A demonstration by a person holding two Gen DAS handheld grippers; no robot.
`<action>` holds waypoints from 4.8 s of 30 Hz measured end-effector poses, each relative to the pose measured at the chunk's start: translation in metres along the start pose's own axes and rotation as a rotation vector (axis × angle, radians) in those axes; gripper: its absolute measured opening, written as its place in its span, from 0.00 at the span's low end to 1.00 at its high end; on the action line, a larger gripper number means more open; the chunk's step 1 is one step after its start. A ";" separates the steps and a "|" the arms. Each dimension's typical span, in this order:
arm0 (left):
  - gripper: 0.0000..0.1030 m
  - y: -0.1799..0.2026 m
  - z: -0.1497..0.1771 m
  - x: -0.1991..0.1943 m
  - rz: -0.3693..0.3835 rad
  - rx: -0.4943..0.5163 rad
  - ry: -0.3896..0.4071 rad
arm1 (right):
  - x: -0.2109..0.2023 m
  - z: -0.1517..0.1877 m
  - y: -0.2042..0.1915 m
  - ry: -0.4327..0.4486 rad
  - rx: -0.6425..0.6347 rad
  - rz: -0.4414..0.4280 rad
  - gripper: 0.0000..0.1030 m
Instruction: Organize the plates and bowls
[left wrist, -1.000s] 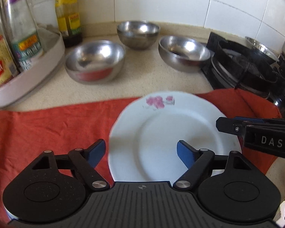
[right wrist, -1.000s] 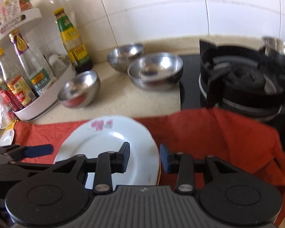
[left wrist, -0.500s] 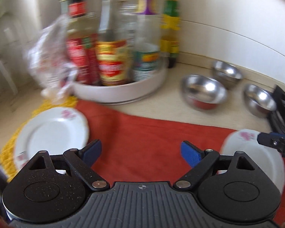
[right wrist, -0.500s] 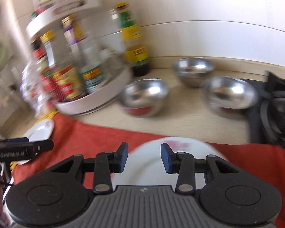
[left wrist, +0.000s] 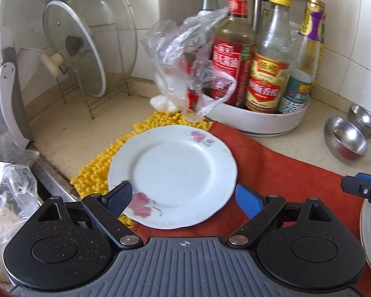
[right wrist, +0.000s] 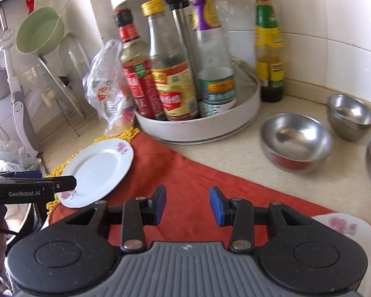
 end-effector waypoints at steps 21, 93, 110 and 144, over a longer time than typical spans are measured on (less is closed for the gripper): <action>0.92 -0.079 -0.008 0.059 0.021 -0.033 -0.078 | 0.089 -0.007 -0.073 -0.110 -0.004 -0.036 0.43; 0.83 -0.037 -0.005 0.054 0.268 0.081 -0.100 | 0.067 0.003 -0.068 -0.101 0.103 -0.106 0.33; 0.83 0.032 0.001 0.026 0.282 0.157 -0.052 | 0.016 0.014 -0.013 -0.047 0.140 -0.062 0.33; 0.84 0.220 0.005 -0.024 0.489 0.420 0.025 | -0.106 0.049 0.125 0.109 0.337 0.148 0.33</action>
Point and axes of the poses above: each gripper's, at about its wrist camera, not at the fingertips, and x roughly the way its jaws point, y to its right, z to its underside, the point moved 9 cm from there along x, roughly the way its jaws point, and after that the axes turned 1 degree about x, right-handed, at the moved point
